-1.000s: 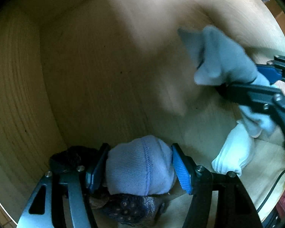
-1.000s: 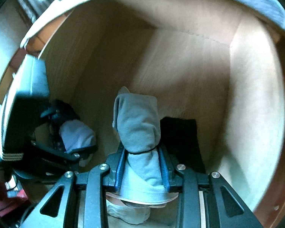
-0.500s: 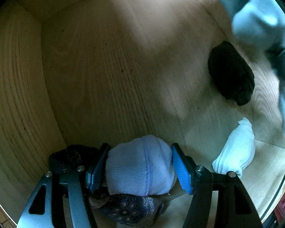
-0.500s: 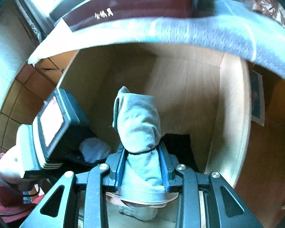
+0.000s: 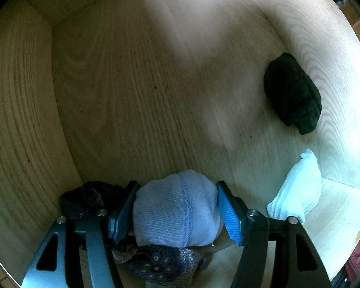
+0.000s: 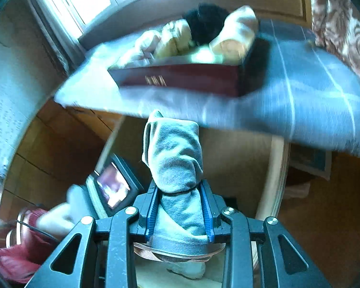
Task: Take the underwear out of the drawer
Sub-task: 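Carry the light blue sock with the right tool over the tray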
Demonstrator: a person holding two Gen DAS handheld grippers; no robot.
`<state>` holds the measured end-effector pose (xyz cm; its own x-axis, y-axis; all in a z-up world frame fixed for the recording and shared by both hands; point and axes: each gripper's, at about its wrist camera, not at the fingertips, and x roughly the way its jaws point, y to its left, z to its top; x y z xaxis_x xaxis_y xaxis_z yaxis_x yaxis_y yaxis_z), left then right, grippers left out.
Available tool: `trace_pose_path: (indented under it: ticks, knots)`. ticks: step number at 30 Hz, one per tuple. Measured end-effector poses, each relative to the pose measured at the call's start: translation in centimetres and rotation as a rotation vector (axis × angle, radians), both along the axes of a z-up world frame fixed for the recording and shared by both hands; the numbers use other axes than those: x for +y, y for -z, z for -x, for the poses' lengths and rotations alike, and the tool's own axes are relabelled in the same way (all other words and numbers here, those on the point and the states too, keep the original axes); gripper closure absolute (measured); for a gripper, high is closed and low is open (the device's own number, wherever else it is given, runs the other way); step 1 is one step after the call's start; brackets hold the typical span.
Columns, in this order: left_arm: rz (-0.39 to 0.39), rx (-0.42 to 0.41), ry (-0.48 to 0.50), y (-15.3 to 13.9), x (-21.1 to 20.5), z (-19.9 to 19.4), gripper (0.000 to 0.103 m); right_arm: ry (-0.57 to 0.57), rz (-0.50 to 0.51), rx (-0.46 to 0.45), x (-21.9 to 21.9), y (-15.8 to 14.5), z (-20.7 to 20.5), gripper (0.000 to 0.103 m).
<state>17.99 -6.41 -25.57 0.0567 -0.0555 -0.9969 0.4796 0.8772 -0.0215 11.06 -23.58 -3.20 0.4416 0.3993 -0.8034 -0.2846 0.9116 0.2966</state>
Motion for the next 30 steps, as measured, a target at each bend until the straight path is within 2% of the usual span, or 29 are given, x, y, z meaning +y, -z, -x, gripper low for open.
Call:
trace_pose_path:
  ticks: [3, 6, 11, 16, 23, 26, 30]
  knots:
    - [0.000, 0.000, 0.002, 0.4, 0.3, 0.0, 0.037, 0.000, -0.038, -0.048, -0.5, -3.2, -1.2, 0.070]
    - [0.001, 0.001, -0.001, 0.3, 0.4, -0.1, 0.037, 0.012, -0.030, -0.112, -0.5, -6.0, -2.6, 0.070]
    - [-0.001, 0.000, -0.001, 0.3, 0.2, 0.0, 0.037, 0.025, -0.077, -0.155, -0.6, -9.8, -6.0, 0.070]
    - [0.002, 0.002, -0.005, 0.2, 0.2, 0.0, 0.037, 0.070, -0.017, -0.193, 0.3, -11.9, -9.8, 0.070]
    - [0.004, 0.004, -0.007, 0.2, 0.2, 0.0, 0.037, 0.136, -0.046, -0.111, 2.1, -9.6, -17.8, 0.070]
    - [0.006, 0.006, -0.007, 0.3, 0.3, 0.0, 0.037, 0.183, -0.081, -0.046, 2.4, -7.4, -20.8, 0.070]
    - [0.008, 0.008, -0.008, 0.4, 0.5, -0.1, 0.037, 0.252, -0.061, 0.019, 2.6, -4.2, -24.2, 0.070]
